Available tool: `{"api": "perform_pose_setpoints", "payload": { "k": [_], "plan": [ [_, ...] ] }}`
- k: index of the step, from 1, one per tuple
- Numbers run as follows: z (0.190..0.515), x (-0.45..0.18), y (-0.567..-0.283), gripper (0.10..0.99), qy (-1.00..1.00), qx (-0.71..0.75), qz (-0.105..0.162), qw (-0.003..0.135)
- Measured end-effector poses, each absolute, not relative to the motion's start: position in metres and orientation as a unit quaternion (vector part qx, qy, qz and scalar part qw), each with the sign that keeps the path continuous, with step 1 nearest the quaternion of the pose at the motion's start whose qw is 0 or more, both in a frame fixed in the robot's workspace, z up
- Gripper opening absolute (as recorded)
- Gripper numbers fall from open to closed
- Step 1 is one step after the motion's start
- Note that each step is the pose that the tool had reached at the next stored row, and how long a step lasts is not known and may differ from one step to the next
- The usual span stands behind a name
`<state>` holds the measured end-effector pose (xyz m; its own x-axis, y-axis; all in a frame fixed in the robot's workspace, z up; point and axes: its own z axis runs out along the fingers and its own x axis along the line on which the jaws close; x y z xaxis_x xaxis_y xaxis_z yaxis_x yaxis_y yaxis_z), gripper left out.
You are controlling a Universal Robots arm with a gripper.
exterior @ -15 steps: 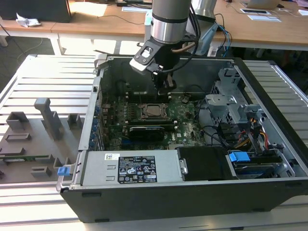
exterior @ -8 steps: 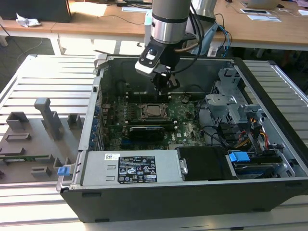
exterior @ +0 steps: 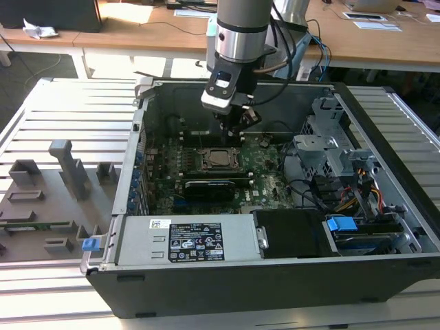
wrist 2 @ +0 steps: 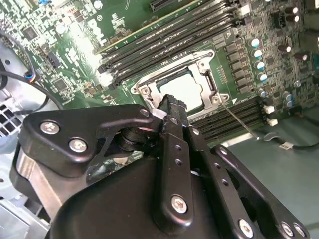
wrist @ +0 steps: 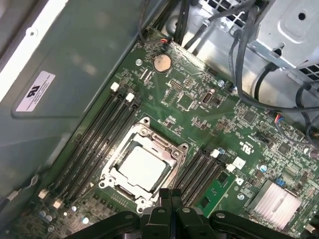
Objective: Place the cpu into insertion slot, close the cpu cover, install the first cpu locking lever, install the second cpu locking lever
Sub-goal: 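Install the first cpu locking lever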
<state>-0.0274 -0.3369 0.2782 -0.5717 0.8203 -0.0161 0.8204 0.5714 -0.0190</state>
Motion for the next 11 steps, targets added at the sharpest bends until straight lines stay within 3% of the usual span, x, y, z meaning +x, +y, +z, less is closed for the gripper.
{"api": "perform_pose_setpoints", "payload": {
  "k": [11],
  "plan": [
    [0.2782, -0.0274, -0.3369, 0.106, 0.922, 0.386, -0.012, 0.004]
  ]
}}
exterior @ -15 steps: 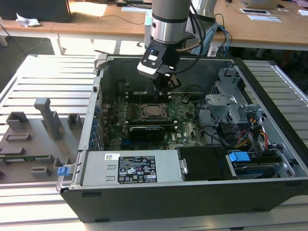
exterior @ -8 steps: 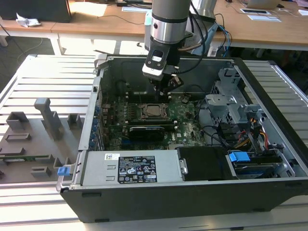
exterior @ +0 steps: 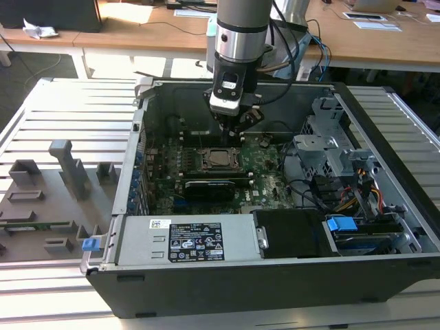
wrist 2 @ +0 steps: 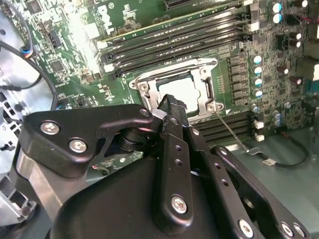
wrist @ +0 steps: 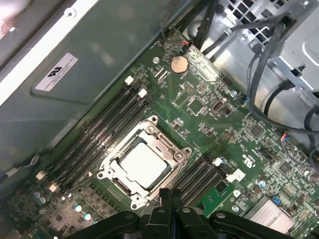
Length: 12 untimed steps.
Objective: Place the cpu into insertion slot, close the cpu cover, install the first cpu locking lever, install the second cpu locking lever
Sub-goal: 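Install the first cpu locking lever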
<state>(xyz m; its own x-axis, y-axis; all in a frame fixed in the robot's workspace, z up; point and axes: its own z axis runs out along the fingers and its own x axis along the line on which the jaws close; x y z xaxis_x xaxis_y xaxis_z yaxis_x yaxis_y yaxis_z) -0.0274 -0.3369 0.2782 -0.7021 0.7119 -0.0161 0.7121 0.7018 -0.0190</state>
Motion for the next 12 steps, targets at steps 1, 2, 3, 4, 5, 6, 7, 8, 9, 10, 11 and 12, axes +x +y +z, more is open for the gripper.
{"api": "perform_pose_setpoints", "payload": {
  "k": [1, 2, 3, 4, 5, 6, 7, 8, 9, 10, 11, 12],
  "plan": [
    [0.2782, -0.0274, -0.3369, 0.106, 0.926, 0.377, -0.012, 0.004],
    [0.2782, -0.0274, -0.3369, 0.106, 0.93, 0.367, -0.012, 0.004],
    [0.2782, -0.0274, -0.3369, 0.106, 0.934, 0.356, -0.012, 0.004],
    [0.2782, -0.0274, -0.3369, 0.106, 0.938, 0.347, -0.012, 0.004],
    [0.2782, -0.0274, -0.3369, 0.106, 0.941, 0.337, -0.012, 0.004],
    [0.2782, -0.0274, -0.3369, 0.106, 0.944, 0.331, -0.012, 0.004],
    [0.2782, -0.0274, -0.3369, 0.106, 0.945, 0.326, -0.012, 0.004],
    [0.2782, -0.0274, -0.3369, 0.106, 0.947, 0.32, -0.012, 0.005],
    [0.2782, -0.0274, -0.3369, 0.106, 0.95, 0.312, -0.012, 0.005],
    [0.2782, -0.0274, -0.3369, 0.106, 0.953, 0.301, -0.011, 0.005],
    [0.2782, -0.0274, -0.3369, 0.106, 0.956, 0.292, -0.011, 0.005],
    [0.2782, -0.0274, -0.3369, 0.106, 0.958, 0.286, -0.011, 0.005]
  ]
}}
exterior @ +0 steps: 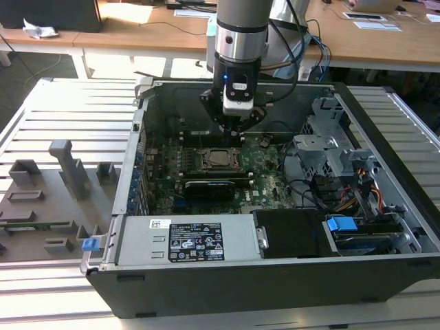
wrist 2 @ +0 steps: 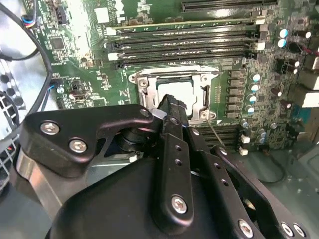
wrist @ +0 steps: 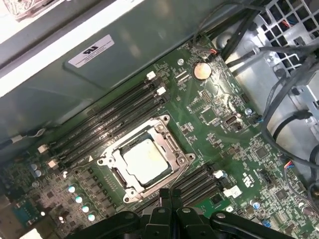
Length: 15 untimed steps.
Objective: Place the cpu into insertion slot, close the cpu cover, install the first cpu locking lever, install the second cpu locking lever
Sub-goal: 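Install the first cpu locking lever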
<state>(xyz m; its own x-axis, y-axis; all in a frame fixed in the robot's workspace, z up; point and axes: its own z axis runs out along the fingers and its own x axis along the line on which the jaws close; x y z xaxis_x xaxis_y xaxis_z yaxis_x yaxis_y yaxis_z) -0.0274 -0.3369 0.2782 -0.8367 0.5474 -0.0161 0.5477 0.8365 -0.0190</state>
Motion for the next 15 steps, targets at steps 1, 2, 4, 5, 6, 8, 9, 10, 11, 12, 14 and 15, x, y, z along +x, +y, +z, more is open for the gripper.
{"api": "perform_pose_setpoints", "payload": {
  "k": [1, 2, 4, 5, 6, 8, 9, 10, 11, 12, 14, 15],
  "plan": [
    [0.2782, -0.0274, -0.3369, 0.106, 0.96, 0.281, -0.011, 0.005],
    [0.2782, -0.0274, -0.3369, 0.106, 0.962, 0.273, -0.011, 0.005],
    [0.2782, -0.0274, -0.3369, 0.106, 0.965, 0.26, -0.011, 0.005],
    [0.2782, -0.0274, -0.3369, 0.106, 0.967, 0.255, -0.011, 0.005],
    [0.2782, -0.0274, -0.3369, 0.106, 0.969, 0.246, -0.011, 0.005],
    [0.2782, -0.0274, -0.3369, 0.106, 0.973, 0.232, -0.011, 0.006],
    [0.2782, -0.0274, -0.3369, 0.106, 0.974, 0.228, -0.011, 0.006],
    [0.2782, -0.0274, -0.3369, 0.106, 0.975, 0.223, -0.011, 0.006],
    [0.2782, -0.0274, -0.3369, 0.106, 0.976, 0.217, -0.011, 0.006],
    [0.2782, -0.0274, -0.3369, 0.106, 0.978, 0.21, -0.011, 0.006],
    [0.2782, -0.0274, -0.3369, 0.106, 0.982, 0.19, -0.011, 0.006],
    [0.2782, -0.0274, -0.3369, 0.106, 0.983, 0.185, -0.011, 0.006]
  ]
}}
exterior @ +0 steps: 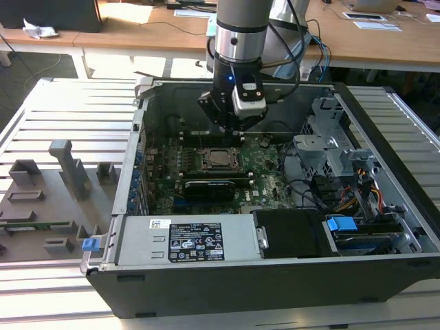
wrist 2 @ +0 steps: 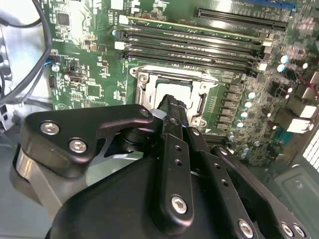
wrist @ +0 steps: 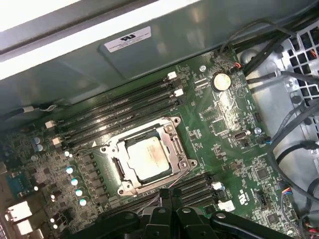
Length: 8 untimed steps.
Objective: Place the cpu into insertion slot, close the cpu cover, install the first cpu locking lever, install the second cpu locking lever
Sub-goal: 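Install the first cpu locking lever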
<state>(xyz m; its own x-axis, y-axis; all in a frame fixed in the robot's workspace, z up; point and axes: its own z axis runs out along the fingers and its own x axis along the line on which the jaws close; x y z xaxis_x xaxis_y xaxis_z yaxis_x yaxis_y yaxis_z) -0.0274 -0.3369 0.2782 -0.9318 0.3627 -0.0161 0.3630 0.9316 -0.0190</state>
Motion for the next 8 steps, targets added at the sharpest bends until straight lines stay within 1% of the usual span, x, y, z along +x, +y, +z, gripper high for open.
{"api": "perform_pose_setpoints", "payload": {
  "k": [8],
  "plan": [
    [0.2782, -0.0274, -0.3369, 0.106, 0.992, 0.127, -0.01, 0.007]
  ]
}}
